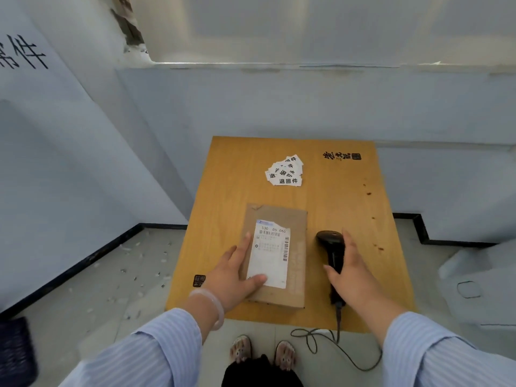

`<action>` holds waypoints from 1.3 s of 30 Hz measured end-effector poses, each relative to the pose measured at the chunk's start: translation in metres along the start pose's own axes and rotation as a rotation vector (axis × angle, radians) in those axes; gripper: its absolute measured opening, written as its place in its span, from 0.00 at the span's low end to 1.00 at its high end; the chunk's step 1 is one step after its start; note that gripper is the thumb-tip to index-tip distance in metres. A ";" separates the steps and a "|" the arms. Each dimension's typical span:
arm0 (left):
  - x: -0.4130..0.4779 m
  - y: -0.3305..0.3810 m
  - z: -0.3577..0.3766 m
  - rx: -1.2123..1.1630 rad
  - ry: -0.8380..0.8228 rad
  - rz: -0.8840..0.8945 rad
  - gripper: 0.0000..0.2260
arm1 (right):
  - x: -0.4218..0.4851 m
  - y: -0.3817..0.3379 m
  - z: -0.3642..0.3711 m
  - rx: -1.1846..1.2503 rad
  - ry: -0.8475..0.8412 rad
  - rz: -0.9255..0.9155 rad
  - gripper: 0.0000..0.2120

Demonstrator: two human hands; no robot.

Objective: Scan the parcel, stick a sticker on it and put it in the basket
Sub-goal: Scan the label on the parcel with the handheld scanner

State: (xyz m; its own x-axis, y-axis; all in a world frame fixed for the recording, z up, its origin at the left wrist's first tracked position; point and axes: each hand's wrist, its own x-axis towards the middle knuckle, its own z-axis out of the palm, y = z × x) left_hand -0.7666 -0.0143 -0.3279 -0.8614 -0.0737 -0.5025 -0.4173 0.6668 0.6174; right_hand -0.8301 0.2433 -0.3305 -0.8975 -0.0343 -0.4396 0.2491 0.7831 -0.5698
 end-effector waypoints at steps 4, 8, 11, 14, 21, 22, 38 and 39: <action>0.008 0.001 0.004 -0.106 -0.021 0.028 0.41 | 0.013 0.001 0.009 0.056 0.003 0.035 0.41; 0.009 0.002 0.003 -0.171 0.010 0.044 0.40 | 0.014 -0.003 0.012 0.092 0.002 0.055 0.36; 0.007 0.005 0.001 -0.192 0.046 0.055 0.41 | 0.004 -0.012 0.008 0.123 0.047 0.021 0.35; 0.007 0.013 -0.006 -0.206 0.112 0.073 0.41 | -0.014 -0.027 -0.003 0.224 0.137 -0.053 0.32; 0.007 0.046 -0.018 -0.213 0.243 0.163 0.42 | -0.054 -0.079 -0.023 0.303 0.263 -0.342 0.26; 0.008 0.050 -0.020 -0.206 0.254 0.178 0.42 | -0.057 -0.086 -0.023 0.305 0.268 -0.361 0.26; 0.013 0.064 -0.029 -0.161 0.282 0.267 0.40 | -0.074 -0.121 -0.019 0.387 0.251 -0.466 0.23; 0.014 0.063 -0.029 -0.165 0.277 0.260 0.41 | -0.074 -0.122 -0.019 0.399 0.245 -0.457 0.23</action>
State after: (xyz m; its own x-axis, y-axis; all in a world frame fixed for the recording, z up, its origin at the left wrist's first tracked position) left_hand -0.8135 0.0056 -0.2784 -0.9802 -0.1303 -0.1493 -0.1971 0.5638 0.8021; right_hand -0.8010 0.1626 -0.2154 -0.9902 -0.1296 0.0517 -0.1032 0.4306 -0.8966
